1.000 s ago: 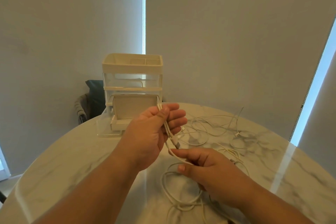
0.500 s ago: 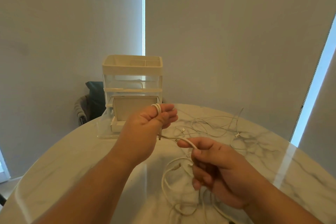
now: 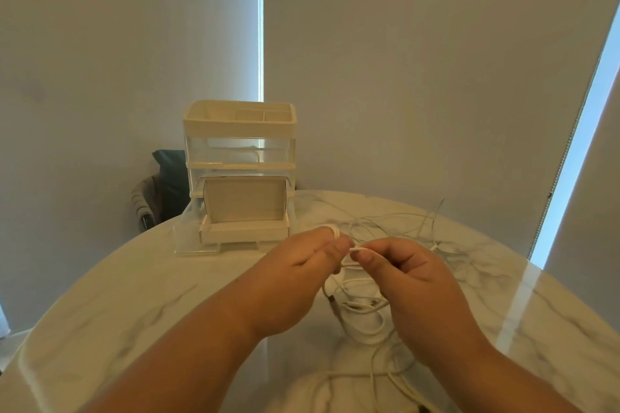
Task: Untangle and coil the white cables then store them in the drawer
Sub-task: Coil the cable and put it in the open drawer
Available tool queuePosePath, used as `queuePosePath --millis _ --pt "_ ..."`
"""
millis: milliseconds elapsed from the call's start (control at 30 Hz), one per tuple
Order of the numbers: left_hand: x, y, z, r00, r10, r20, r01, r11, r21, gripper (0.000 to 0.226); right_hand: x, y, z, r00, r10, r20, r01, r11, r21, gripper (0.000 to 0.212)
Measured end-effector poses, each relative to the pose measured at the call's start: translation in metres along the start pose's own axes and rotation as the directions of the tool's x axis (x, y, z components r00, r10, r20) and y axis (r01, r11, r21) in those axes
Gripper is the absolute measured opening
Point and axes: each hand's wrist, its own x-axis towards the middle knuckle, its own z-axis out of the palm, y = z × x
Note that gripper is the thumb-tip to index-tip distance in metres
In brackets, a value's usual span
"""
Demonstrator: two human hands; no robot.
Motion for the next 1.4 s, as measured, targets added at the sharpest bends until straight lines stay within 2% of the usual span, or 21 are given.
queuePosePath --millis 67,167,267,400,567,700,800,867,933,1000,1067,1133,1233,1333,1400 --pt "0.001 0.001 -0.001 0.999 0.025 0.037 -0.029 0.993 0.113 0.025 -0.001 -0.002 -0.001 0.998 -0.052 -0.024 0.051 0.997 -0.065 0.024" --pt "0.003 0.004 -0.002 0.995 0.003 0.095 -0.028 0.962 0.270 0.035 -0.002 -0.002 -0.002 0.991 -0.123 -0.055 0.114 0.983 -0.142 0.025" --pt "0.000 0.008 -0.003 0.989 -0.039 0.145 -0.002 0.961 0.276 0.051 -0.002 0.002 -0.002 0.982 -0.162 -0.094 0.143 0.972 -0.184 0.025" --pt "0.001 0.004 0.001 0.985 -0.053 0.166 0.001 0.955 0.297 0.037 0.000 0.004 -0.002 0.974 -0.197 -0.108 0.166 0.955 -0.244 0.021" --pt "0.001 0.004 0.000 0.988 -0.038 0.150 0.004 0.975 0.222 0.032 0.004 0.006 -0.006 0.975 -0.184 -0.124 0.150 0.958 -0.243 0.014" --pt "-0.002 0.003 -0.002 0.983 -0.096 0.159 0.095 0.995 0.008 0.036 0.008 0.008 -0.008 0.988 -0.117 -0.098 0.096 0.975 -0.201 0.009" --pt "-0.003 0.003 -0.005 0.977 -0.112 0.180 0.143 0.975 -0.170 0.039 0.009 0.011 -0.010 0.998 -0.047 -0.039 0.042 0.992 -0.117 0.012" --pt "-0.003 0.004 -0.008 0.981 -0.114 0.158 0.154 0.949 -0.274 0.041 0.010 0.014 -0.012 1.000 0.020 0.004 -0.020 1.000 -0.001 0.016" --pt "-0.003 0.006 -0.010 0.985 -0.106 0.140 0.152 0.912 -0.382 0.046 0.011 0.015 -0.010 0.993 0.100 0.059 -0.107 0.983 0.150 0.011" --pt "-0.003 0.007 -0.009 0.984 -0.099 0.149 0.161 0.852 -0.498 0.050 0.010 0.016 -0.005 0.971 0.189 0.146 -0.229 0.910 0.346 0.005" --pt "-0.002 0.007 -0.008 0.978 -0.126 0.165 0.201 0.775 -0.600 0.052 0.007 0.016 0.000 0.929 0.254 0.270 -0.364 0.764 0.533 0.012" --pt "-0.001 0.008 -0.008 0.974 -0.160 0.161 0.227 0.734 -0.640 0.052 0.005 0.012 0.002 0.893 0.272 0.360 -0.446 0.644 0.622 0.013" --pt "0.002 0.008 -0.009 0.970 -0.217 0.112 0.237 0.729 -0.642 0.051 0.005 0.007 0.000 0.862 0.314 0.398 -0.507 0.545 0.668 0.012" --pt "0.004 0.004 -0.008 0.962 -0.271 0.036 0.238 0.767 -0.596 0.049 0.010 0.008 -0.005 0.870 0.354 0.342 -0.490 0.549 0.678 0.020" --pt "0.004 0.003 -0.007 0.957 -0.289 -0.004 0.233 0.778 -0.584 0.048 0.012 0.013 -0.006 0.894 0.368 0.256 -0.440 0.612 0.657 0.025"
